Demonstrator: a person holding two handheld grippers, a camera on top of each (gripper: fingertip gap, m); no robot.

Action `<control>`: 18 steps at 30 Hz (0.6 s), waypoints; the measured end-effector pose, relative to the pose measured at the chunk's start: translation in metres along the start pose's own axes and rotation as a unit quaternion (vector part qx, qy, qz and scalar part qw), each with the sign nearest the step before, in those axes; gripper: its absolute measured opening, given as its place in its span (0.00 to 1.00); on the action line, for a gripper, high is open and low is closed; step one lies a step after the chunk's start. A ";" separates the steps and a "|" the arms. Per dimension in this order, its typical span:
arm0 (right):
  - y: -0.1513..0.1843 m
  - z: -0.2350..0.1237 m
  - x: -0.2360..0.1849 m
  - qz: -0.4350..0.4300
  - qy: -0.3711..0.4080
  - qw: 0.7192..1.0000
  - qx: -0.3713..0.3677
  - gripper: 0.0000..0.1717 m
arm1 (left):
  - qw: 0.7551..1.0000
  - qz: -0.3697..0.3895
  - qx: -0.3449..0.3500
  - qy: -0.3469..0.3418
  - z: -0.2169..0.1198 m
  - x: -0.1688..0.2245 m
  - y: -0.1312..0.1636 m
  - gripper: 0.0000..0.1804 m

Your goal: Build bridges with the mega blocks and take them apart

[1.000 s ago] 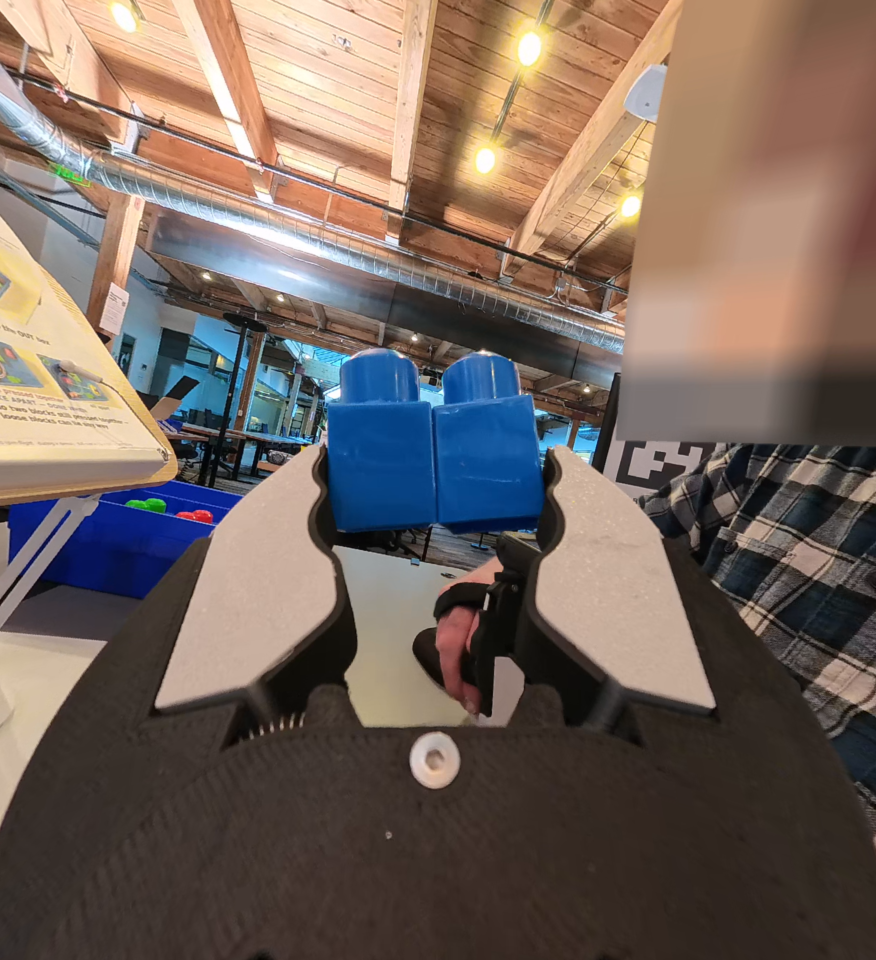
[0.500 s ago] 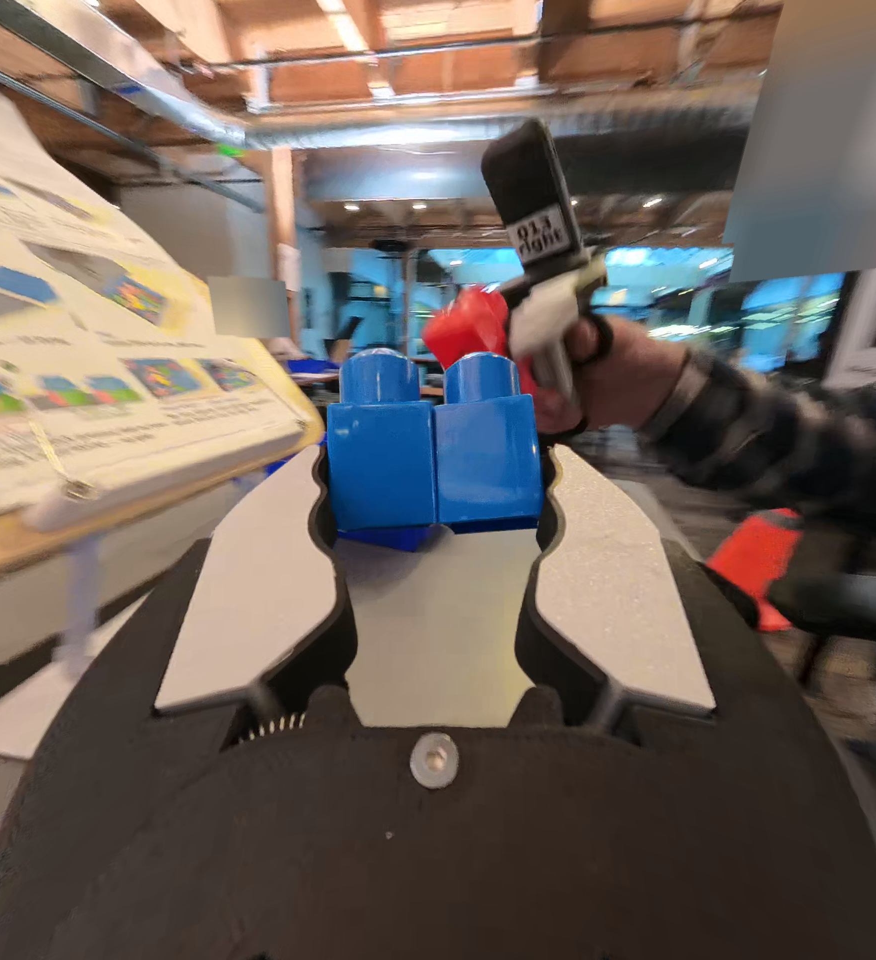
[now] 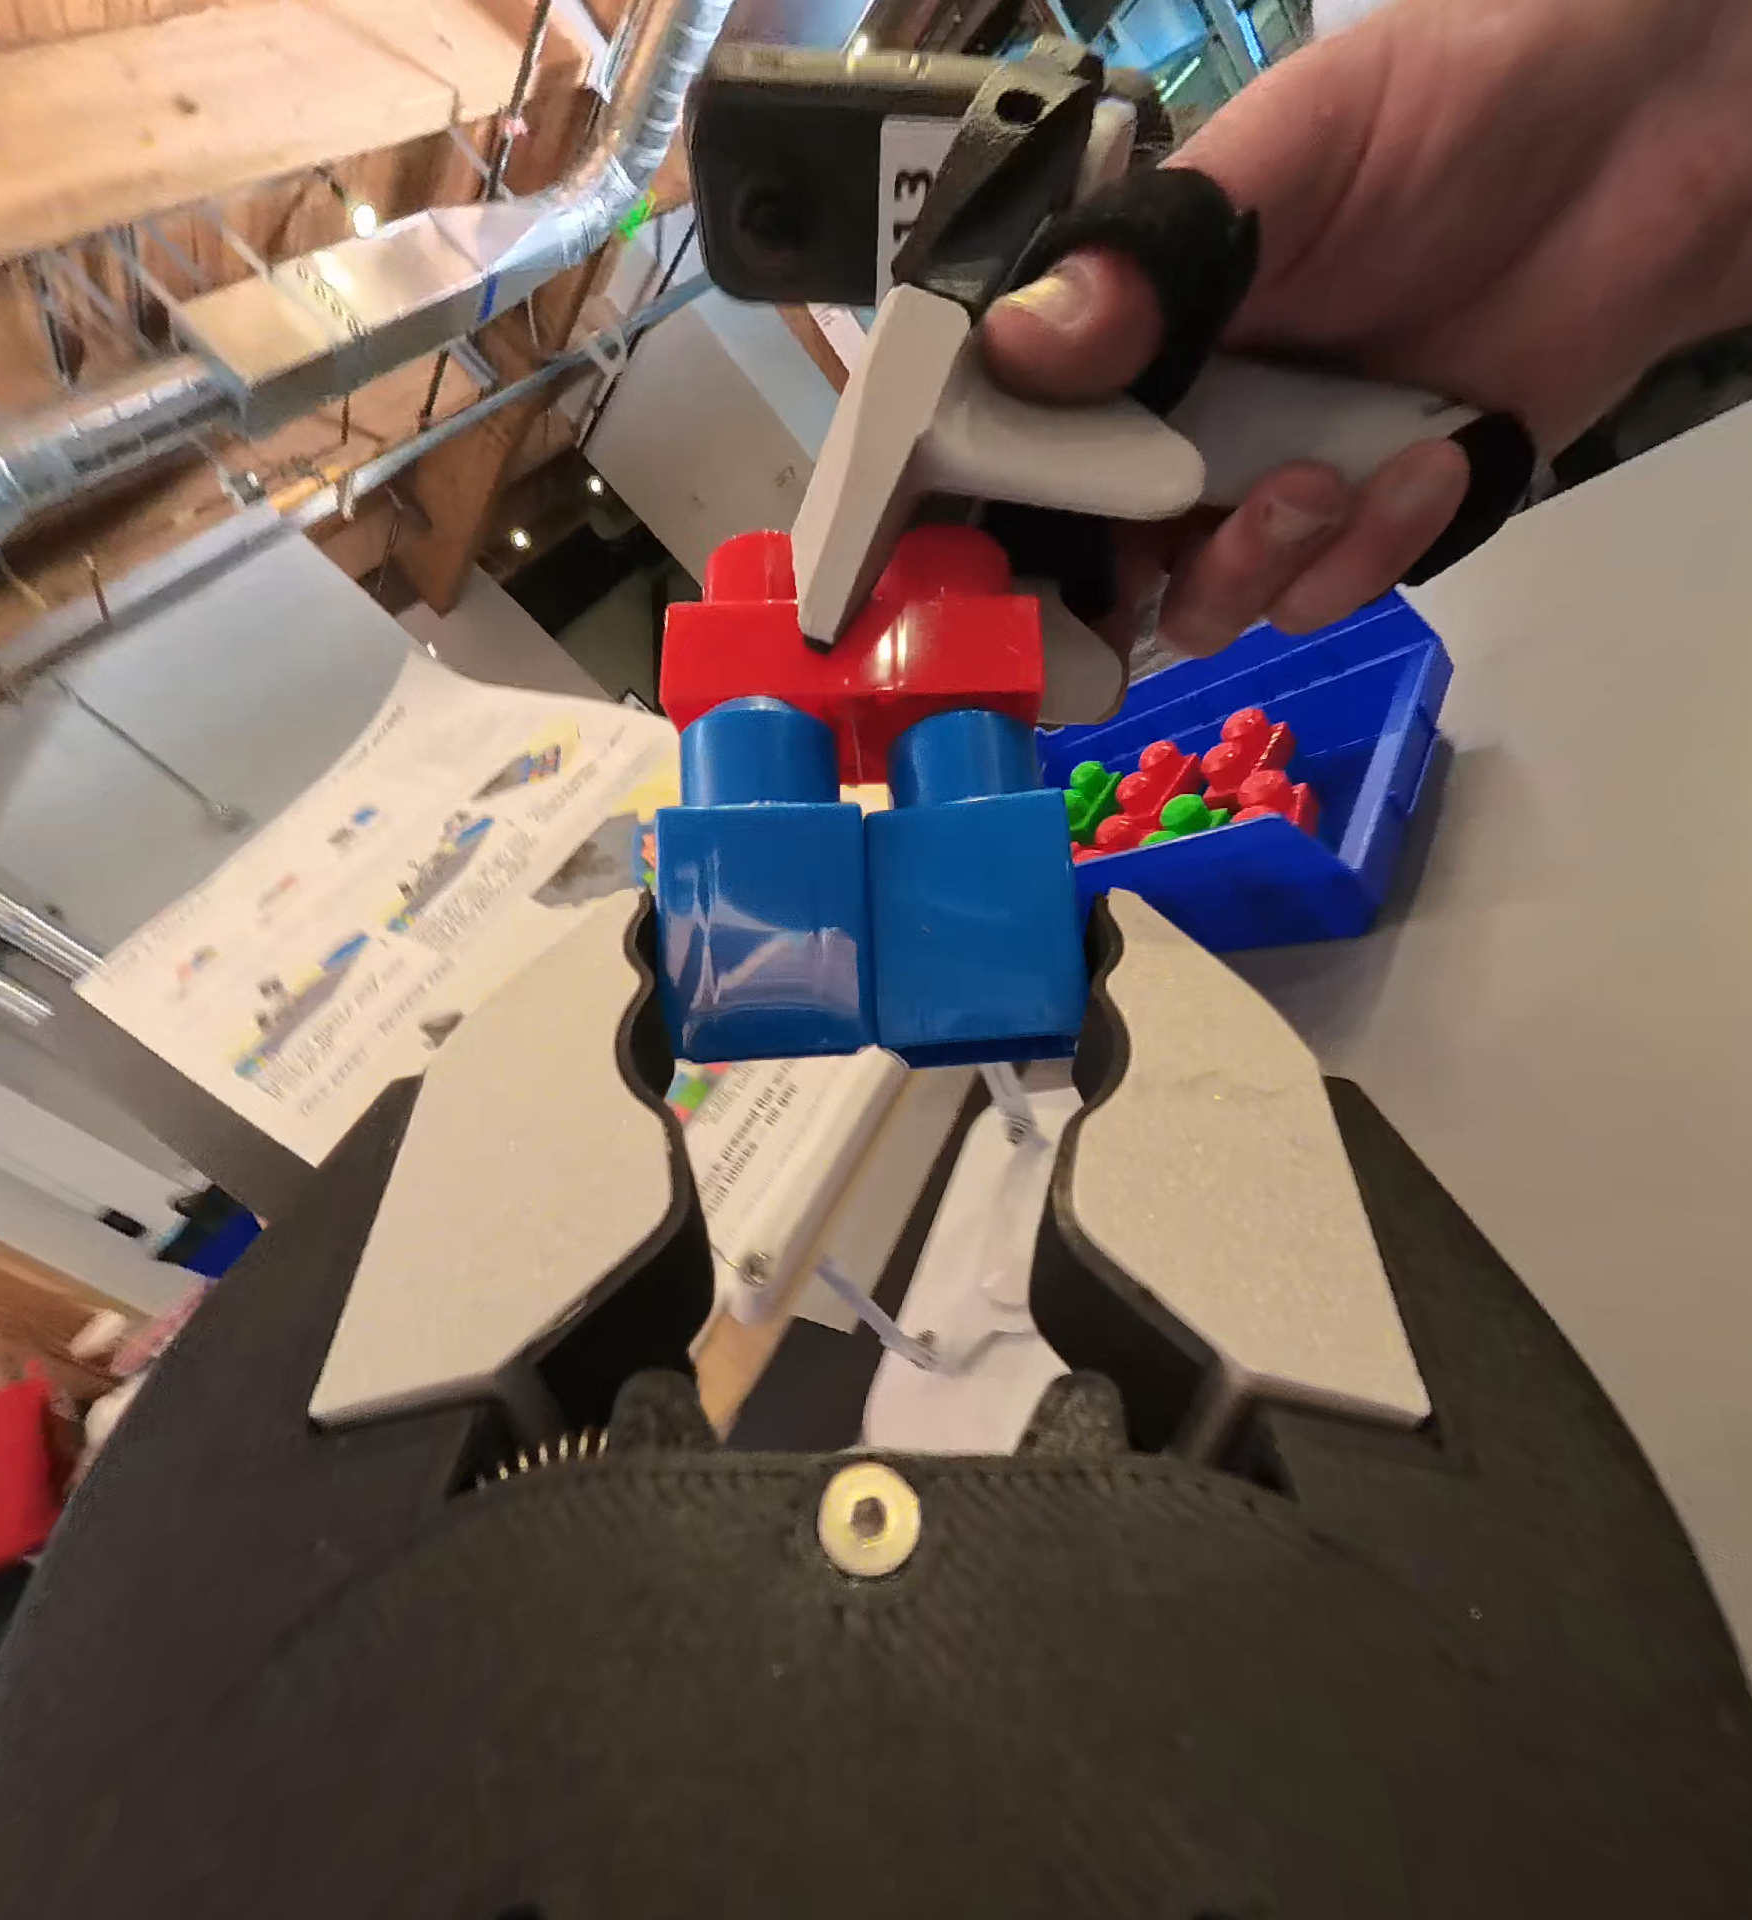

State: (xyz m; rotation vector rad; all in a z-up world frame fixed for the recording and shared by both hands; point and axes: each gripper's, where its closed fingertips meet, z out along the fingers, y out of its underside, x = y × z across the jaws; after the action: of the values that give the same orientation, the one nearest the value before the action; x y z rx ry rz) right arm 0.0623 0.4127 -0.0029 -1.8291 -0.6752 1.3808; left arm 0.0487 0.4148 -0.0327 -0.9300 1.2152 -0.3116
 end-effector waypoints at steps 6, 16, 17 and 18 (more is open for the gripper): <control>-0.006 -0.010 -0.005 -0.033 -0.014 0.999 0.021 0.20 | 0.998 0.058 -0.014 -0.003 0.011 -0.007 -0.007 0.42; -0.007 -0.013 -0.013 -0.092 -0.017 0.995 0.027 0.20 | 0.997 0.080 -0.002 0.006 0.020 -0.007 -0.025 0.42; -0.007 -0.013 -0.013 -0.091 -0.020 0.995 0.025 0.20 | 0.997 0.074 0.002 0.008 0.020 -0.006 -0.027 0.42; -0.007 -0.013 -0.013 -0.097 -0.017 0.995 0.024 0.20 | 0.997 0.078 0.004 0.004 0.020 -0.006 -0.027 0.42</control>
State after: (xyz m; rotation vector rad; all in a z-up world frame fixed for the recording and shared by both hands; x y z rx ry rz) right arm 0.0713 0.4038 0.0122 -1.6591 -0.8090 1.2910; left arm 0.0719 0.4109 -0.0076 -0.8223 1.2841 -0.1955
